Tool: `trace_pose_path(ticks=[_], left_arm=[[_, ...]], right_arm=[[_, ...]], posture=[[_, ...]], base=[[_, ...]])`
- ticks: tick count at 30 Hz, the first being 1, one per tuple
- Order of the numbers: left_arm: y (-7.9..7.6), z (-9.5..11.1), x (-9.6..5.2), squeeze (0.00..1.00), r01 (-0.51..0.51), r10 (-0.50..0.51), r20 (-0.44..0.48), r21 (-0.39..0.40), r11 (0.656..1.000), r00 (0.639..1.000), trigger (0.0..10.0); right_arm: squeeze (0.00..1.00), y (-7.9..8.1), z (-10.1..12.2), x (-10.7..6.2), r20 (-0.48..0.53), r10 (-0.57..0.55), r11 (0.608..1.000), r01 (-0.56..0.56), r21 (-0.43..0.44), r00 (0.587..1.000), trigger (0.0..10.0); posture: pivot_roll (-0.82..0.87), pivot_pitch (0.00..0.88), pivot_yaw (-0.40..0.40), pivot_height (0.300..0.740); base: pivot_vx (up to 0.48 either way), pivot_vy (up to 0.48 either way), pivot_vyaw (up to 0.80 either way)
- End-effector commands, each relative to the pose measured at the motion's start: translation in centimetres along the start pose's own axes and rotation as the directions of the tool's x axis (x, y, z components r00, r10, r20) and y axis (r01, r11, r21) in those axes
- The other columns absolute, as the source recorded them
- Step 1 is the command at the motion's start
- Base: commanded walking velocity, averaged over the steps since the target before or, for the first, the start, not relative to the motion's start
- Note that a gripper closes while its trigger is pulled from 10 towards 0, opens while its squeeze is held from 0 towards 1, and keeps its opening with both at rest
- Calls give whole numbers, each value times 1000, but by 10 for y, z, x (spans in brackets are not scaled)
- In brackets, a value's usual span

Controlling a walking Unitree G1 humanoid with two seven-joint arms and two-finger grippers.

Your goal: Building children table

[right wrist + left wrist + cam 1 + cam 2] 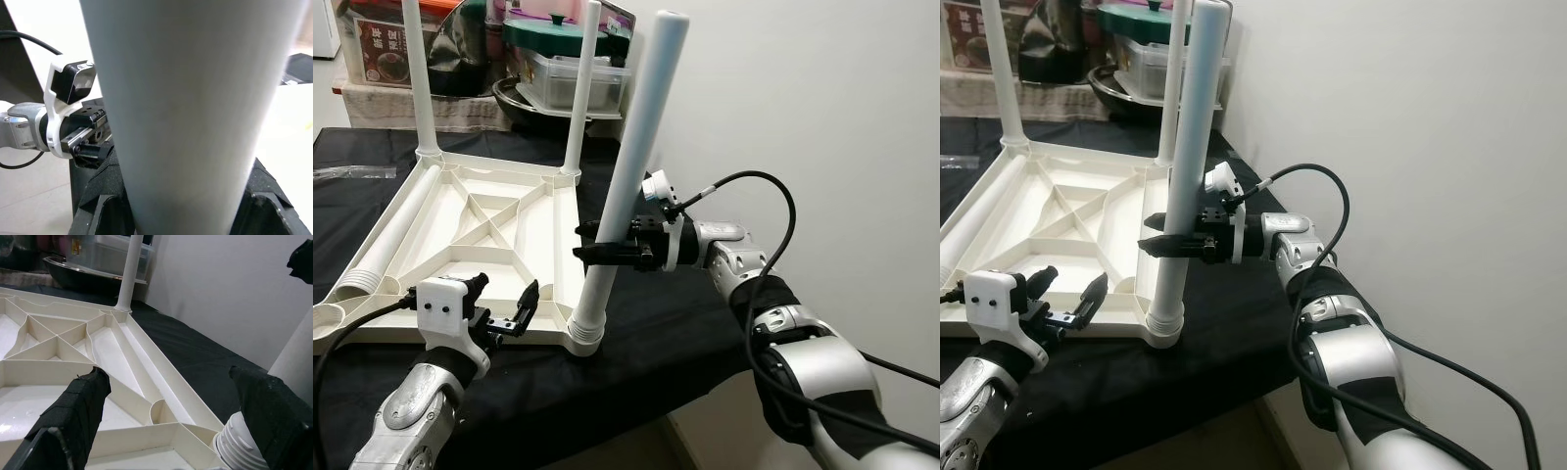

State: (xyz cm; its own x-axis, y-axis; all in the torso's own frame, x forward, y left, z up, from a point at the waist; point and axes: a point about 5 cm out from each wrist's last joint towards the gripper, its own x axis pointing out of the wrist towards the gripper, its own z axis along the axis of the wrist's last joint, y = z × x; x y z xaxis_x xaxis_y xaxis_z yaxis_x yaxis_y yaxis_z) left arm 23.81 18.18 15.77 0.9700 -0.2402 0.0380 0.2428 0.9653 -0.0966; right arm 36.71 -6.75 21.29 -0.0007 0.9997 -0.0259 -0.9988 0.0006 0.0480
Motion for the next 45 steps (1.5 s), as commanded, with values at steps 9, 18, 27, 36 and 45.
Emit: trace_pose_path(ticks=[9,18,27,36,45], left_arm=[[-8,-1,0,0,32,-32,-7,-18,999,999,10000],[-8,-3,1,0,32,-33,-10,-31,999,999,10000],[-5,-2,3,0,37,-38,-11,-21,999,999,10000],[-6,-2,8,0,50,-50,-5,-22,999,999,10000],[-7,9,9,0,163,-163,19,-40,986,987,10000]], right_arm=[[0,0,-67,9,-174,-264,937,295,186,949,0],[0,-14,-116,-23,-337,-886,233,935,268,317,0],[0,-7,-115,-18,-186,-951,168,916,364,248,0],[0,-14,-80,-20,-18,-970,215,896,389,241,0],[0,-18,35,-3,335,-848,528,711,465,411,0]], posture=[[174,0,-222,740],[153,0,-195,740],[143,0,-178,740],[134,0,-172,740],[123,0,-157,740]], base=[[0,0,0],[0,0,0],[0,0,0],[0,0,0],[0,0,0]])
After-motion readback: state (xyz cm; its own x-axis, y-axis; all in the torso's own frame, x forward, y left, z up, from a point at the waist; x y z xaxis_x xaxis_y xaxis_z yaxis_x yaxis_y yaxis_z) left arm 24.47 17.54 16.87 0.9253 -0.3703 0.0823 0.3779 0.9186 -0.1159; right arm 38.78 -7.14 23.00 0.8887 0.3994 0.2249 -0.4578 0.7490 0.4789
